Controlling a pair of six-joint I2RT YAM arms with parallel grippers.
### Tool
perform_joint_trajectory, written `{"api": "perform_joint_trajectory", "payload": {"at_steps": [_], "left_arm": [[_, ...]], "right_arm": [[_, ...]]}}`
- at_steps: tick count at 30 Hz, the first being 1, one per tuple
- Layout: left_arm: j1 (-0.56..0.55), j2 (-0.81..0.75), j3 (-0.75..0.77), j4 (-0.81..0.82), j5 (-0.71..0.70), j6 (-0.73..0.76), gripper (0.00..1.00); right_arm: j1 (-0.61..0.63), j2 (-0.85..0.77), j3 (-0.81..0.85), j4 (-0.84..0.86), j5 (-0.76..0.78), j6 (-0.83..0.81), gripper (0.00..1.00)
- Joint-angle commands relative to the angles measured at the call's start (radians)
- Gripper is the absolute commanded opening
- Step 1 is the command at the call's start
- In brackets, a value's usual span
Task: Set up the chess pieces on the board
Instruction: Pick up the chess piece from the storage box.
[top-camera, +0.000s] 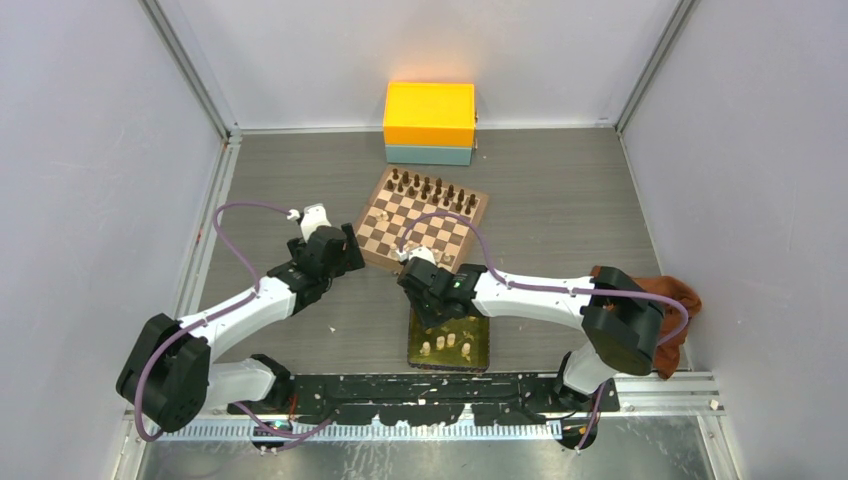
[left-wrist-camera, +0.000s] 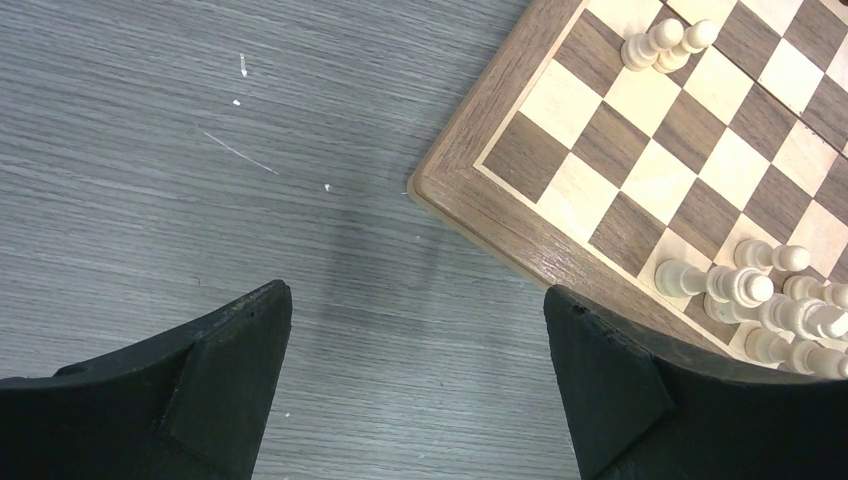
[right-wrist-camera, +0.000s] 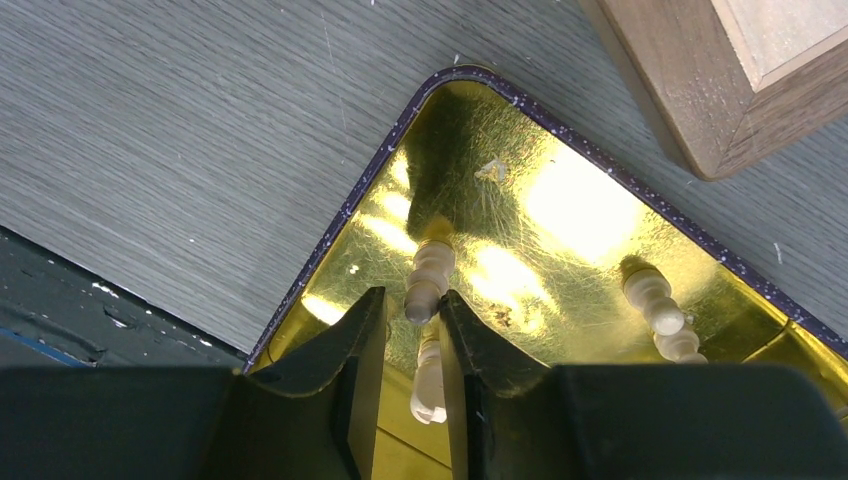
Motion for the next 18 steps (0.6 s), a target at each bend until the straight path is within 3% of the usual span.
{"api": "perform_joint_trajectory", "payload": {"at_steps": [1,9,18], "left_arm": [[-0.005,-0.026,0.002,0.035,-0.032,-0.003,0.98],[-0.005,-0.023,0.003,0.040,-0.030,-0.005,0.98],[-0.005,-0.023,0.007,0.042,-0.029,-0.006,0.98]], "right_arm": [[0.006,-0.004,0.003,0.031,-0.002,0.021,0.32],[0.006,-0.003,-0.004,0.028,-0.002,0.028,0.29],[0.005,-0.012,-0.003,0.009,0.020,0.025,0.09]]}}
